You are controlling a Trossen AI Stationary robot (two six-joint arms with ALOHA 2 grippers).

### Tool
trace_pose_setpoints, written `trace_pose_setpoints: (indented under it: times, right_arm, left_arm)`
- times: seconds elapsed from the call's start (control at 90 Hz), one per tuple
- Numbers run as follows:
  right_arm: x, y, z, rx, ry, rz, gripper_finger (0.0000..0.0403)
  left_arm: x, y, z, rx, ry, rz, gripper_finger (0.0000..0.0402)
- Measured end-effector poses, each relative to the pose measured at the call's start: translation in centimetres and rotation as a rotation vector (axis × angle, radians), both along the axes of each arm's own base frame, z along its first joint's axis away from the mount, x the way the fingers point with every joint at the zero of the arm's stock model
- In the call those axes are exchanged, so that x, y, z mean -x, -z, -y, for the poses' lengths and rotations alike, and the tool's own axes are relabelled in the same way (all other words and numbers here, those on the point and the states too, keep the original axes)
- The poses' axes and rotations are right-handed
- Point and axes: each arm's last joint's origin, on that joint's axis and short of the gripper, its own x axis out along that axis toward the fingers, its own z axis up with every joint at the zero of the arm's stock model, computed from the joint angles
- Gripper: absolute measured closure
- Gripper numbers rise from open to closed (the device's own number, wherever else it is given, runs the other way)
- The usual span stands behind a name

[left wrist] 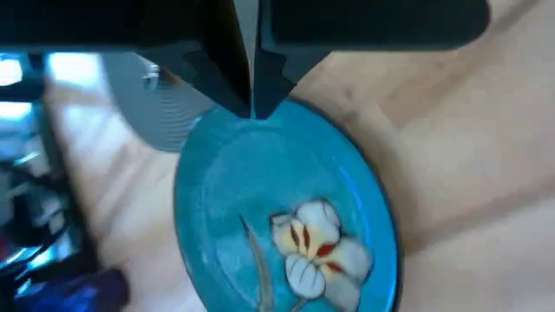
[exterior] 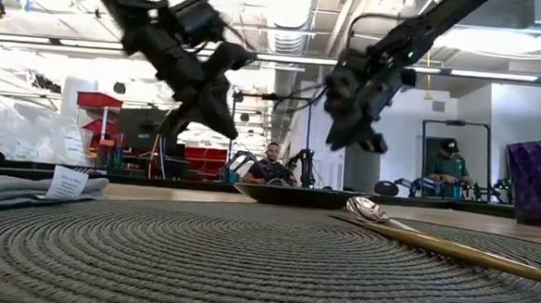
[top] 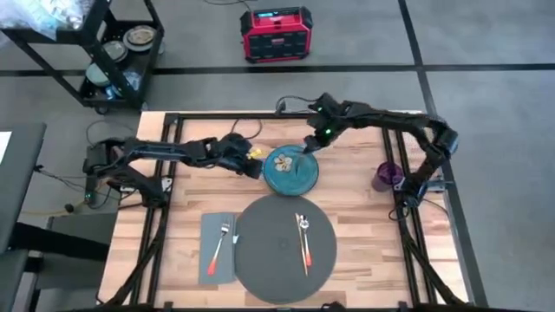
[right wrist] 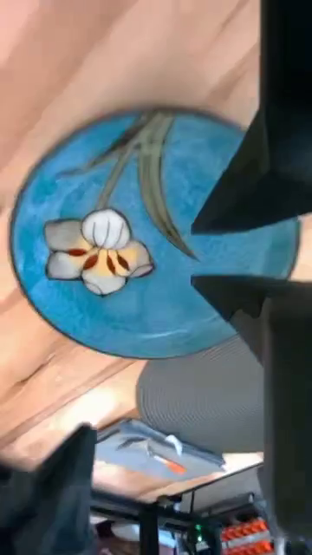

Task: Set table place
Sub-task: Put the plate on the gray table mat

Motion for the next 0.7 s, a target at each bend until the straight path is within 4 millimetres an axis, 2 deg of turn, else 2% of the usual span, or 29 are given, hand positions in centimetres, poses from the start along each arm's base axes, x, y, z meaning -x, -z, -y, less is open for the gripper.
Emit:
trace_pose_setpoints:
  times: [0.144, 0.222, 0.311, 0.467, 0.7]
  right_arm:
    - [1.9, 0.3, -0.2, -0.007, 0.015, -0.005, 0.0221]
    - [2.6, 1.5, -0.4, -0.047, 0.039, -0.005, 0.0178]
    - [3.3, 3.3, -0.7, -0.1, 0.079, -0.015, 0.0147]
    - [4.0, 5.6, -1.3, -0.132, 0.127, 0.001, 0.0142]
    - [5.2, 7.6, -1.3, -0.188, 0.186, 0.019, 0.0159]
  left_arm:
    - [2.2, 2.3, 0.1, 0.115, -0.092, 0.115, 0.04]
    - [2.8, 3.1, 0.2, 0.141, -0.123, 0.129, 0.0388]
    - [2.9, 3.2, 0.0, 0.13, -0.156, 0.143, 0.0367]
    - [2.9, 3.0, -0.6, 0.104, -0.179, 0.148, 0.0339]
    - [3.3, 3.2, -1.1, 0.103, -0.208, 0.125, 0.0334]
